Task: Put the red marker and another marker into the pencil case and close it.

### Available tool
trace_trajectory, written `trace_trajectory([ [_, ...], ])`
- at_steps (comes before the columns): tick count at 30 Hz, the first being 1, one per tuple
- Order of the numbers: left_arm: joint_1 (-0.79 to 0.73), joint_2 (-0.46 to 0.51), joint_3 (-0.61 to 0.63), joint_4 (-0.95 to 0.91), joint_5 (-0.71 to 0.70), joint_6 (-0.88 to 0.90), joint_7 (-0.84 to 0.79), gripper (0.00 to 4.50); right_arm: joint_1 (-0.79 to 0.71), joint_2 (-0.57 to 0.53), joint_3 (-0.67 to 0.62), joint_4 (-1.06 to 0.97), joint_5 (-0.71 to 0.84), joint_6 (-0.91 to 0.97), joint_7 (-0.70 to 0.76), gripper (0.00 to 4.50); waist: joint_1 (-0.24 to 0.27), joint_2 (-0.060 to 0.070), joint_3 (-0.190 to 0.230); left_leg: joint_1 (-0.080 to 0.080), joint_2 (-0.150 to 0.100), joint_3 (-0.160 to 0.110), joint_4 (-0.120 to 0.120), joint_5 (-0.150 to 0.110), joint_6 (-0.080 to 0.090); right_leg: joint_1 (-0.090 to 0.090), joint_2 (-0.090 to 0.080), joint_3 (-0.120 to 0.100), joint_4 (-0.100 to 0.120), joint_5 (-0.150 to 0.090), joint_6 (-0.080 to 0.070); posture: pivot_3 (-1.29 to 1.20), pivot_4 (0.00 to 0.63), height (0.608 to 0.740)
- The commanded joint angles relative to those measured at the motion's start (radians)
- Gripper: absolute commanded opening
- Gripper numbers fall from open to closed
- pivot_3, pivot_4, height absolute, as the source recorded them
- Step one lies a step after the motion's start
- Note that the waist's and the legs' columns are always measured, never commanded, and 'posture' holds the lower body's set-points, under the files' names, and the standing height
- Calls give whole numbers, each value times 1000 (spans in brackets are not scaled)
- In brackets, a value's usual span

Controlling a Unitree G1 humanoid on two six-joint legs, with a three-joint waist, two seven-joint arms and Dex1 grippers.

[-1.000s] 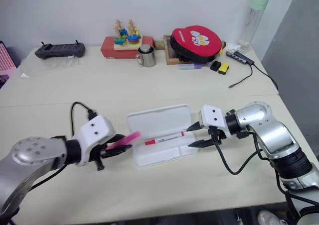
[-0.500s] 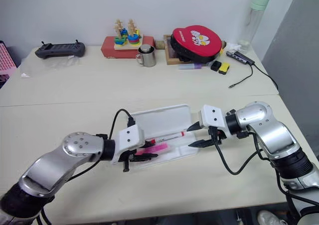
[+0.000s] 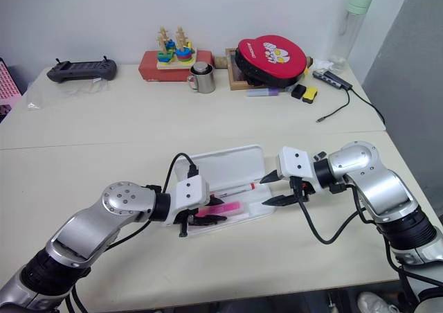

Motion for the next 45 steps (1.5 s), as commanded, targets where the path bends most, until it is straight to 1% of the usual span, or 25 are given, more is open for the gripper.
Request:
trace_trajectory([
  [1,-28,-19,7,-8,12,-1,6,2693,-2,-12,-34,-41,13,6,-8,2477,0,0,0,0,0,0,0,0,0,0,0,0,0,0,0,0,150,740],
  [3,-34,-21,21,-11,1,14,3,3030,-2,-12,-34,-41,14,8,-9,2477,0,0,0,0,0,0,0,0,0,0,0,0,0,0,0,0,150,740],
  [4,-35,-18,26,-14,-3,17,-3,3348,-2,-12,-33,-41,13,8,-9,2477,0,0,0,0,0,0,0,0,0,0,0,0,0,0,0,0,150,740],
  [5,-36,-17,29,-16,-6,19,-6,3432,-3,-12,-33,-41,13,8,-9,2477,-1,0,0,0,0,0,0,0,0,0,0,0,0,0,0,0,150,740],
  [6,-38,-19,44,-18,-16,29,-3,3770,-3,-11,-33,-41,13,10,-10,2477,-1,0,0,0,0,0,0,0,0,0,0,0,0,0,0,0,150,740],
  [9,-41,4,127,-38,-66,63,-13,4386,-4,-10,-34,-41,12,12,-15,2477,-1,0,0,0,0,0,0,0,0,0,0,0,1,0,0,0,150,740],
  [10,-39,17,159,-47,-84,76,-18,4467,-5,-10,-35,-40,12,12,-17,2477,-1,0,0,0,0,0,0,0,0,0,0,0,1,0,0,0,150,740],
  [13,-29,47,242,-71,-137,118,-19,4467,-8,-10,-36,-35,11,11,-22,2477,-1,0,0,1,0,0,0,0,0,0,0,0,1,0,0,0,150,740],
  [18,9,107,428,-148,-289,225,-30,4467,-18,-11,-41,-19,1,9,-33,2477,-1,0,0,0,0,0,0,0,0,0,0,0,1,0,0,0,150,740],
  [21,28,131,475,-176,-336,250,-26,4467,-20,-11,-41,-10,-4,4,-37,2477,-2,0,0,0,0,0,0,0,0,0,0,0,1,0,0,0,150,740],
  [25,85,188,671,-236,-468,346,-34,4467,-49,5,-37,61,-58,-17,-91,2477,-4,-1,0,1,0,-1,0,0,0,0,0,0,1,0,0,0,150,740],
  [27,114,210,718,-249,-496,364,-25,4467,-55,11,-37,85,-75,-27,-108,2477,-6,0,0,1,1,0,0,0,0,0,0,0,1,0,0,0,150,740],
  [33,184,234,814,-270,-561,402,14,4467,-66,29,-39,151,-120,-60,-151,2477,-7,0,0,1,0,0,0,0,0,0,0,0,2,0,0,0,150,740],
  [36,229,227,869,-287,-567,418,65,4467,-81,40,-48,229,-168,-82,-214,2477,-8,0,0,1,1,0,0,0,0,0,0,0,1,0,0,0,150,740],
  [38,241,212,870,-297,-569,415,108,4467,-97,53,-52,299,-214,-95,-279,2477,-9,0,0,1,0,0,0,0,0,0,0,0,2,0,0,0,150,740],
  [41,244,192,868,-306,-595,415,156,4467,-98,57,-53,340,-236,-115,-297,2477,-8,0,0,1,0,0,0,0,0,0,0,0,2,0,-1,0,150,740],
  [44,253,188,878,-304,-606,416,192,4500,-85,67,-70,323,-218,-102,-298,2957,-9,0,0,1,0,0,-1,0,0,0,0,0,2,1,-2,0,150,740],
  [45,256,188,883,-302,-612,414,200,4500,-82,68,-72,317,-215,-100,-296,3185,-9,0,0,1,0,0,-1,0,0,0,0,0,2,1,-2,0,150,740],
])
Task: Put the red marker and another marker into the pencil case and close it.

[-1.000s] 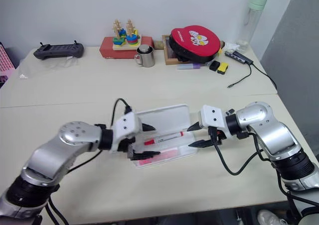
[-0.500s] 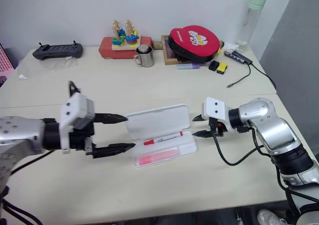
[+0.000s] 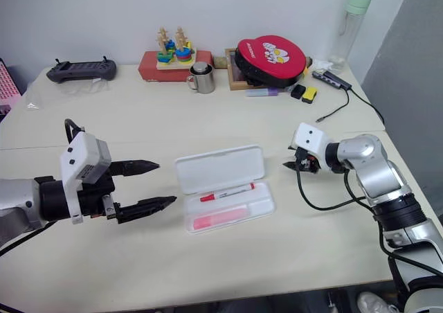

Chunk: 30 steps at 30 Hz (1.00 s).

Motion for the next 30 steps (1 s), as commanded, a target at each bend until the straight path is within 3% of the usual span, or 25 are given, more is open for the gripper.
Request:
trace_trajectory([
  [1,9,0,51,-11,-23,-2,42,4500,1,5,-43,-42,12,-3,-7,3478,0,0,0,0,0,0,0,0,0,0,0,0,0,0,0,0,150,740],
  [6,16,3,50,-2,-41,-12,70,4500,-10,30,-62,-9,-21,-8,-94,4458,0,0,0,0,0,0,0,0,0,0,0,0,0,0,0,0,150,740],
  [15,17,5,30,-2,-57,-30,97,4500,-67,85,-140,176,-59,103,-291,4458,-1,0,0,0,0,0,0,0,0,0,0,0,0,1,-2,0,150,740],
  [30,42,10,14,0,-38,-58,102,4500,-11,70,-183,213,-12,205,-253,4458,-10,0,0,0,0,1,0,0,0,-1,0,1,0,1,-2,0,150,740],
])
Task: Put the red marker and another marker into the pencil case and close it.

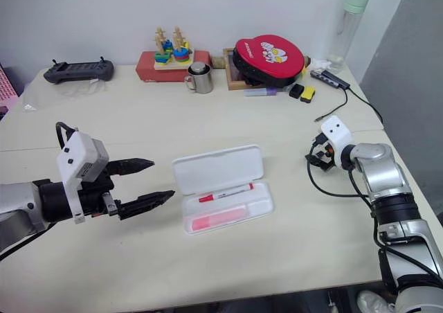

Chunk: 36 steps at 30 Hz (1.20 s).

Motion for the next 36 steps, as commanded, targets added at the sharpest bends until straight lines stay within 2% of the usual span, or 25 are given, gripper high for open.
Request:
trace_trajectory([
  [1,-4,11,0,-6,3,-26,7,4500,-6,-6,-31,-18,17,13,5,4458,-3,0,0,0,0,0,0,0,0,0,0,0,0,0,0,0,150,740],
  [18,-8,13,-28,-5,16,-49,27,4500,-69,42,-69,168,62,51,1,4458,-7,0,0,0,0,1,0,0,0,0,0,1,0,0,0,0,150,740],
  [21,-7,14,-28,-5,18,-50,27,4500,-73,39,-80,176,73,77,4,3992,-7,0,0,0,0,1,0,0,0,0,0,1,0,0,0,0,150,740],
  [23,-6,15,-27,-4,19,-51,28,4500,-68,32,-77,168,78,86,12,3458,-7,0,0,0,0,1,0,0,0,0,0,1,0,0,-1,0,150,740],
  [31,-13,12,-40,1,24,-58,31,4500,-52,15,-66,94,93,114,47,1788,-7,0,0,0,0,1,0,0,0,0,0,1,0,0,0,0,150,740],
  [33,-14,12,-41,2,23,-59,31,4500,-38,2,-60,29,110,125,89,1579,-7,0,0,0,0,0,0,0,0,0,0,0,0,0,0,0,150,740],
  [36,-12,15,-39,3,26,-60,28,4500,5,-27,-48,-134,164,145,191,1579,-7,1,0,0,0,0,0,0,0,0,0,0,0,0,1,0,150,740],
])
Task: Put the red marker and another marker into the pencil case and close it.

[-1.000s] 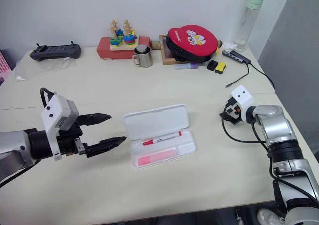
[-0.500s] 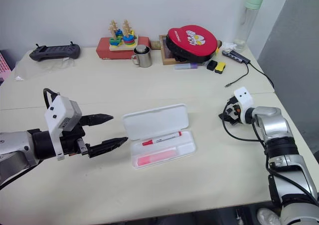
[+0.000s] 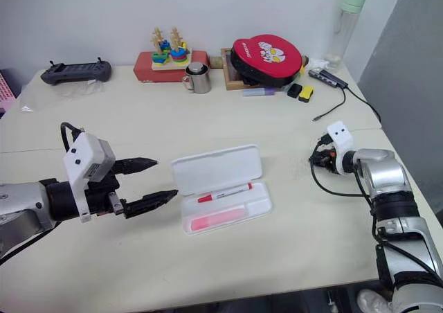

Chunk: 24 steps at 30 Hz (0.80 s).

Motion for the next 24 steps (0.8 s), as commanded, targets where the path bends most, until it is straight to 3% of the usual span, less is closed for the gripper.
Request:
trace_trajectory([
  [1,-8,13,10,-3,4,-20,3,4500,33,-49,1,-211,74,16,117,1579,0,0,0,0,0,0,0,0,0,0,0,0,0,0,0,0,150,740],
  [6,-4,17,10,4,11,-24,-4,4500,136,-131,32,-497,178,4,305,1579,3,1,0,0,0,0,0,0,0,0,0,0,0,-1,2,0,150,740],
  [11,-14,24,-2,21,21,-34,-13,4500,202,-165,82,-662,215,-63,389,1579,5,1,1,0,0,-1,0,0,0,0,0,-1,0,-2,3,0,150,740],
  [24,-33,38,-27,44,44,-54,-27,4500,205,-98,221,-579,85,-224,323,1579,5,1,1,0,0,0,0,0,0,0,0,-1,0,-1,3,0,150,740],
])
